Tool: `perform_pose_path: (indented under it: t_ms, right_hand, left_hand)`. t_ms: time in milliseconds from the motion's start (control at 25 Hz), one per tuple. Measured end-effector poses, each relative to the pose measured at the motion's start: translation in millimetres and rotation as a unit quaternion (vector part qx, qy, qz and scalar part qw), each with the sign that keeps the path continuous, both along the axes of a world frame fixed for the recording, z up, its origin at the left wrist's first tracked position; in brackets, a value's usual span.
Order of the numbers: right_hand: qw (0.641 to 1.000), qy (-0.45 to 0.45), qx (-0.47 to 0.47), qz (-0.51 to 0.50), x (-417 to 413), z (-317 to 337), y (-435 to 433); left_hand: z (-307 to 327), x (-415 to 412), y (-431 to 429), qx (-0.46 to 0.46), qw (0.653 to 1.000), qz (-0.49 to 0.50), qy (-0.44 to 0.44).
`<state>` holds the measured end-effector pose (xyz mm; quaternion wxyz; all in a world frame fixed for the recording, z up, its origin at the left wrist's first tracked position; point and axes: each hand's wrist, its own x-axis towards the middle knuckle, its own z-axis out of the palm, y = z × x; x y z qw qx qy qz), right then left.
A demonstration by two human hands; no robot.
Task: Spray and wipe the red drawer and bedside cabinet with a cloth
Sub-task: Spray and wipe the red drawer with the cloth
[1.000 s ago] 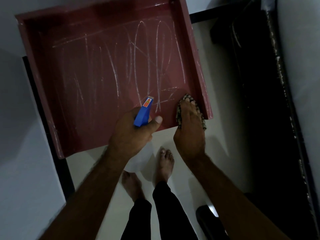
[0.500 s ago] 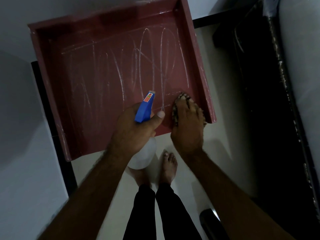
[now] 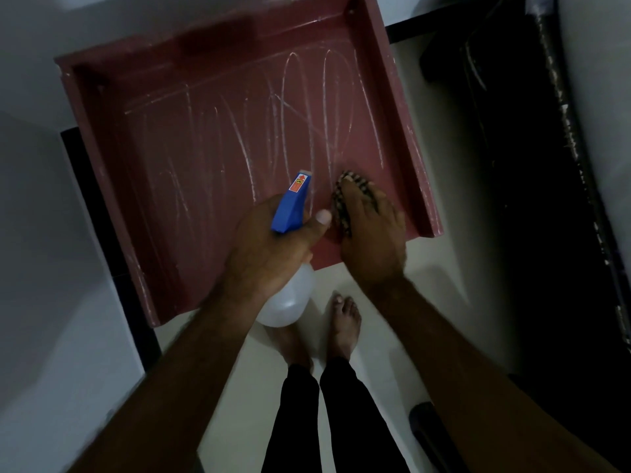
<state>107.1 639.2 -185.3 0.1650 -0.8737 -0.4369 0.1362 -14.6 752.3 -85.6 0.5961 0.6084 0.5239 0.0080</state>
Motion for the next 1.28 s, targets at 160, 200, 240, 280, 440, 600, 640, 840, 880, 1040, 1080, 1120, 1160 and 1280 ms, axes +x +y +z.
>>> perform_pose_path:
  t_ms: [160,200,240,280,440,600,640,840,880,1040,1080,1120,1160,1280]
  right_hand:
    - [0.991,0.001,-0.030,-0.129,6,3,0]
    - [0.991,0.000,-0.030,-0.134,1,5,0]
    - [0.991,-0.001,-0.028,-0.129,-4,6,-1]
    - [0.992,-0.004,-0.023,-0.121,-5,6,1]
    - [0.994,-0.018,-0.024,-0.107,17,3,33]
    - [0.992,-0.010,-0.044,-0.121,25,2,34]
    - [0.990,-0.012,-0.051,-0.128,20,3,24]
    - [0.991,-0.025,-0.053,-0.122,17,2,17]
    - [0.991,-0.031,-0.057,-0.121,23,0,29]
    - [0.989,-0.012,-0.054,-0.139,34,-2,58]
    - [0.987,-0.006,-0.058,-0.148,32,-1,54]
    - [0.986,-0.003,-0.062,-0.153,27,0,46]
    - [0.986,-0.004,-0.065,-0.155,22,1,36]
    - [0.986,-0.008,-0.067,-0.150,8,5,6]
  left_hand:
    - [2,-2,6,0.026,0.999,-0.018,0.011]
    - [3,-2,7,0.031,0.999,-0.023,0.011]
    - [3,-1,8,0.031,0.999,-0.025,0.009]
    - [3,-1,9,0.027,0.999,-0.027,0.006]
    - [0,0,12,0.013,0.999,-0.031,-0.004]
    - [-2,3,13,0.017,0.999,-0.041,-0.008]
    - [-2,3,15,0.020,0.999,-0.048,-0.011]
    - [-5,7,15,0.017,0.999,-0.043,-0.025]
    - [-5,9,14,0.014,0.999,-0.040,-0.026]
    - [-8,13,14,0.012,0.999,-0.042,-0.018]
    - [-7,13,14,0.017,0.999,-0.046,-0.016]
    - [-7,13,14,0.022,0.999,-0.047,-0.015]
    - [-6,13,15,0.025,0.998,-0.048,-0.018]
    - [-5,12,18,0.022,0.998,-0.044,-0.038]
